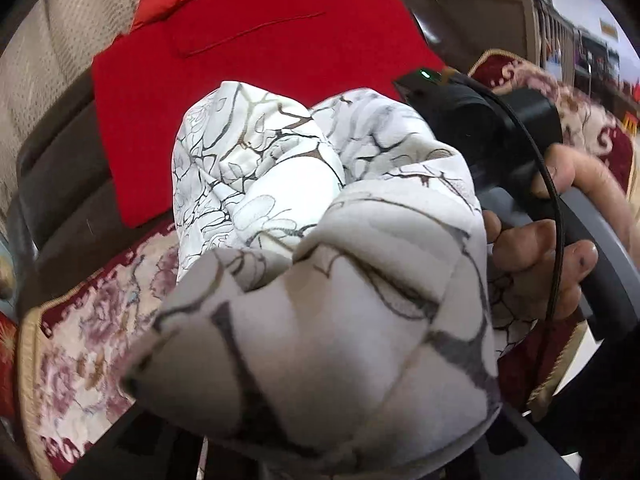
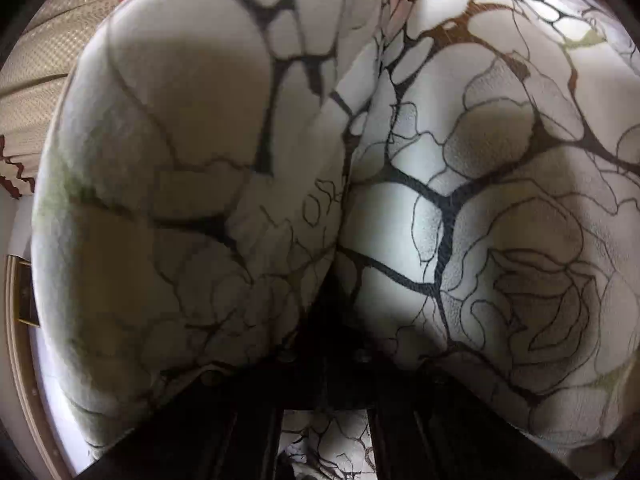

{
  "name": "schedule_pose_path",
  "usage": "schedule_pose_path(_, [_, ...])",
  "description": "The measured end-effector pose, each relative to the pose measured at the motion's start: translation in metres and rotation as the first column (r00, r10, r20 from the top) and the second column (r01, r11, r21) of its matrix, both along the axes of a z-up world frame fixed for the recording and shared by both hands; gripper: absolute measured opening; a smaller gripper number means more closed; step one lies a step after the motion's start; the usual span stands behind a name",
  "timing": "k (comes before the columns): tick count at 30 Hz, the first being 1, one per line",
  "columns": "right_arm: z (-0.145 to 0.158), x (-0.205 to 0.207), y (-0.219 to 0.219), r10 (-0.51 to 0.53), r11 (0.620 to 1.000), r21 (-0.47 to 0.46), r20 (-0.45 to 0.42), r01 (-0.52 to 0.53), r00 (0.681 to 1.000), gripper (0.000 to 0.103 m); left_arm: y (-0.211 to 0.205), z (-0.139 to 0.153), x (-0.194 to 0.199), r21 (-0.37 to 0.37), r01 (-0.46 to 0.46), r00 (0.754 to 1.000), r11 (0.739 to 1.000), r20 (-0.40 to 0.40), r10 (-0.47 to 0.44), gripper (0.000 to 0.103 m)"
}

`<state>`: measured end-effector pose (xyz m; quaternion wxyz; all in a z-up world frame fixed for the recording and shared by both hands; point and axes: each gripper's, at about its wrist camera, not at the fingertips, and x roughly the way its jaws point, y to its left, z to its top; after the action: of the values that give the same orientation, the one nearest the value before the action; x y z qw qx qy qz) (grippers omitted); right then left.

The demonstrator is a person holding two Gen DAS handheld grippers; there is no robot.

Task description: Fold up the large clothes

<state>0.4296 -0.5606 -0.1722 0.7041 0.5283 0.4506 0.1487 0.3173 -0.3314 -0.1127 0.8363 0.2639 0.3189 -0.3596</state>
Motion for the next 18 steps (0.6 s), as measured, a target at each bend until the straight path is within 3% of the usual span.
schedule_pose_path(3, [0.004, -0.011, -0.021, -0.069, 0.995, 0.073, -0.007, 0.069, 0.998, 0.006, 0.007, 0.007, 0.007, -0.001, -0.002, 1.0, 1.0, -0.011, 0.002, 0.018])
schedule_pose_path(6, [0.024, -0.034, -0.054, -0.187, 0.982, 0.043, 0.042, 0.185, 0.981, 0.011, 0.007, 0.005, 0.009, -0.006, -0.007, 1.0, 1.0, -0.018, 0.007, 0.018])
schedule_pose_path(8, [0.026, -0.05, -0.075, -0.256, 0.965, 0.068, 0.055, 0.253, 0.965, 0.025, 0.001, 0.008, 0.014, 0.003, -0.011, 1.0, 1.0, -0.01, 0.011, 0.018])
schedule_pose_path(10, [0.025, -0.067, -0.09, -0.323, 0.939, 0.14, 0.059, 0.313, 0.945, 0.089, -0.001, 0.009, 0.022, 0.01, -0.026, 0.999, 1.0, -0.029, 0.027, 0.018])
schedule_pose_path(12, [0.031, -0.082, -0.096, -0.377, 0.917, 0.185, 0.109, 0.354, 0.92, 0.094, -0.002, 0.007, 0.009, 0.041, -0.013, 1.0, 0.999, -0.026, 0.014, 0.018])
schedule_pose_path(14, [0.038, -0.081, -0.094, -0.338, 0.93, 0.209, 0.159, 0.303, 0.928, 0.094, -0.01, 0.004, 0.004, 0.089, 0.015, 1.0, 0.996, 0.013, -0.016, 0.019])
schedule_pose_path(18, [0.042, -0.058, -0.08, -0.239, 0.969, 0.098, 0.142, 0.227, 0.961, 0.094, -0.016, -0.011, -0.017, 0.178, 0.074, 0.99, 0.981, 0.105, -0.093, 0.02])
